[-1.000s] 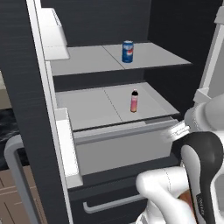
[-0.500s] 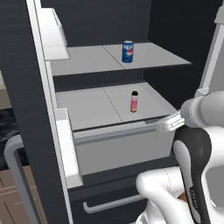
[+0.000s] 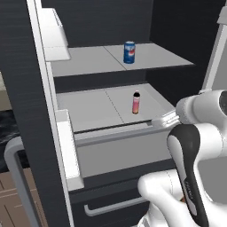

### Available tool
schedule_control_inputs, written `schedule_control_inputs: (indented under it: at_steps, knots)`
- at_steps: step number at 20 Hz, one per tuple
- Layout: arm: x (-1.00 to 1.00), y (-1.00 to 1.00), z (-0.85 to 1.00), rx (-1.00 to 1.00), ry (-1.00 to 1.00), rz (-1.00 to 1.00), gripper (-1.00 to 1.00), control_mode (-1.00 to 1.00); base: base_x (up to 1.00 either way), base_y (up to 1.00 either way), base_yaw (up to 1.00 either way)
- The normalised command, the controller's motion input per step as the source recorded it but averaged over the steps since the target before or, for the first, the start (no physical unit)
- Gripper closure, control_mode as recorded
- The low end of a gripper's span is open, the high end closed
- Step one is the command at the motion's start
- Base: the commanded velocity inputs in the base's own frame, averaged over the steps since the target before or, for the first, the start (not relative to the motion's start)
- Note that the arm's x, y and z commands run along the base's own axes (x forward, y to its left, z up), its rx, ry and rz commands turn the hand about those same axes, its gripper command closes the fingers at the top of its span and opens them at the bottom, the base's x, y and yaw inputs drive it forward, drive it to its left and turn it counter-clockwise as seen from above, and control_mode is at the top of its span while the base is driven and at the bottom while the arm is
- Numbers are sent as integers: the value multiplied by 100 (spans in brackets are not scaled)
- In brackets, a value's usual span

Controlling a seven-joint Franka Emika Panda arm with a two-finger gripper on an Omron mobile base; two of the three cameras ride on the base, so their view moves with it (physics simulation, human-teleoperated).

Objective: Open the fridge, grab two sodas, and place both sodas inside the bowl with ice on the dining counter.

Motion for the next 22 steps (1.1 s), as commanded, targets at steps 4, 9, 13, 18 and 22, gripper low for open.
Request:
schedule_control_inputs:
  at_steps: [4,9,13,18,22]
  knots:
    - [24,-13,-54,1,-18,1,-100,-100,0,0,0]
    - [22,-12,-51,3,-18,0,-100,-100,0,0,0]
    - [26,-3,-40,5,-15,0,-100,-100,0,0,0]
    - [40,-1,-30,3,-12,0,-100,-100,0,0,0]
    - [29,0,-19,0,-8,0,-100,-100,0,0,0]
